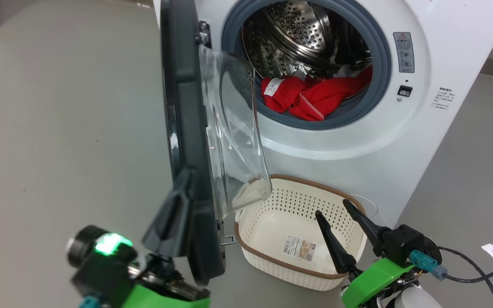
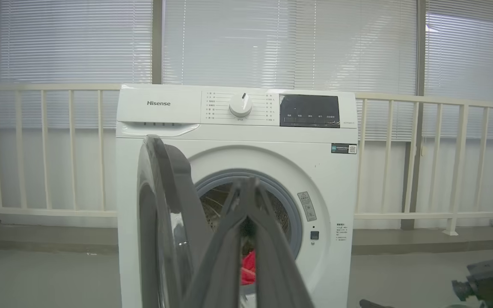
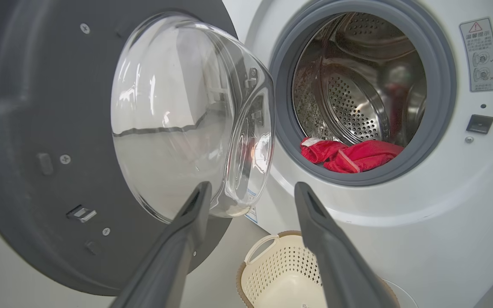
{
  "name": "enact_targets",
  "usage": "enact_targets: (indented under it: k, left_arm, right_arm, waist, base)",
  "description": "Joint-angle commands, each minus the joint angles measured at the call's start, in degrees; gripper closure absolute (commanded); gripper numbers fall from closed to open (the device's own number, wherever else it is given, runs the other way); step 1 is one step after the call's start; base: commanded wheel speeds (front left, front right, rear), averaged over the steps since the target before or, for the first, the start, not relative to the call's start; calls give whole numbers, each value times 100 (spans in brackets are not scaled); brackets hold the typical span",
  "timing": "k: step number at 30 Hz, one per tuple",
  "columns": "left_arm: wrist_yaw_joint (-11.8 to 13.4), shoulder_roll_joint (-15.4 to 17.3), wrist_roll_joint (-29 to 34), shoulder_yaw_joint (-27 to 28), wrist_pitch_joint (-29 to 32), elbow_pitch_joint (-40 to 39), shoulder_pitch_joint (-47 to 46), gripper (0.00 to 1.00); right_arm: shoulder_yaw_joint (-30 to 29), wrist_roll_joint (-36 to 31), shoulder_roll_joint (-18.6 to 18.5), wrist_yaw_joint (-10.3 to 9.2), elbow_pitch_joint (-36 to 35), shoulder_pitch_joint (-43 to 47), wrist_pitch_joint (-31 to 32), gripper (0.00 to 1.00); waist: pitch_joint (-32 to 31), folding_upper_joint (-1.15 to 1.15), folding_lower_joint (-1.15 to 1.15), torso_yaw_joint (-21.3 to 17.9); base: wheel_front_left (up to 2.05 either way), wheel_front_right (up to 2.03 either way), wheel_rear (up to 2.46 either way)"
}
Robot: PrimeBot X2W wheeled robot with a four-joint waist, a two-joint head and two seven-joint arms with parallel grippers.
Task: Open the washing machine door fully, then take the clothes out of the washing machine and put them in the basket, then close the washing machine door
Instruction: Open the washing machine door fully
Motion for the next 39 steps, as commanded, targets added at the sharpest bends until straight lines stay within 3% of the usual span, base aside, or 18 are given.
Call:
enact_targets:
  k: [1, 7, 19, 39]
  left_arm:
    - [-55, 41, 21, 82, 76, -78, -262, 100]
    - [-234, 21, -85, -294, 524, 330, -235, 100]
    - [-160, 40, -223, -362, 857, 1032, -167, 100]
    - [678, 163, -177, 177, 1008, 1331, -45, 100]
  right_arm:
    - [117, 62, 28, 35, -115, -187, -37, 0]
    - [111, 61, 28, 35, -98, -244, -37, 0]
    - [65, 28, 28, 35, -88, -317, -37, 0]
    - [94, 139, 28, 35, 6, -351, -37, 0]
  waist:
    - [11, 0, 0, -19]
    - [84, 0, 0, -107]
    - [245, 0, 0, -154]
    - [261, 0, 0, -91]
  base:
    - [0, 0, 0]
    - [0, 0, 0]
    - [0, 0, 0]
    - [0, 0, 0]
